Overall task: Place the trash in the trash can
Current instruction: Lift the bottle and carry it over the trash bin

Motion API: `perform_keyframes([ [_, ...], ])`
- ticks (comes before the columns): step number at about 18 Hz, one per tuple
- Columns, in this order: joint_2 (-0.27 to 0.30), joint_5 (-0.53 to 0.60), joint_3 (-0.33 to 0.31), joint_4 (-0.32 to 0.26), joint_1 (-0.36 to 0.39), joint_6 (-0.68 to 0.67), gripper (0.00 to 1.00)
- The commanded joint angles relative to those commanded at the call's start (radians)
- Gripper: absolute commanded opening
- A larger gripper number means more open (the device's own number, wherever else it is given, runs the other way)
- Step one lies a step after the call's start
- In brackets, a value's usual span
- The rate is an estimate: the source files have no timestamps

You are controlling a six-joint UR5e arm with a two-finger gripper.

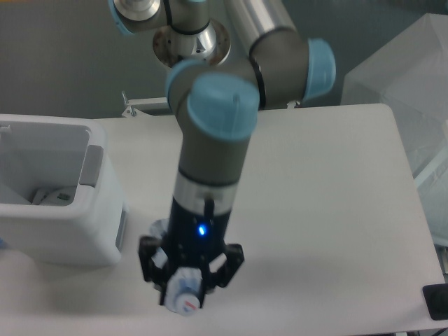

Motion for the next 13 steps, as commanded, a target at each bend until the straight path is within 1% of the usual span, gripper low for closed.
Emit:
perform_keyframes([
  [3, 0.043, -0.080, 0.000, 0.025, 0.008, 0.000, 0.33],
  [6, 0.071, -0.137, 0.003, 0.045, 0.018, 0.000, 0.33],
  [11, 0.098, -0.210, -0.011, 0.045, 0.002, -0.002, 0.33],
  [13, 0.126, -0.238, -0.011, 0.045, -0.002, -0.002, 0.33],
])
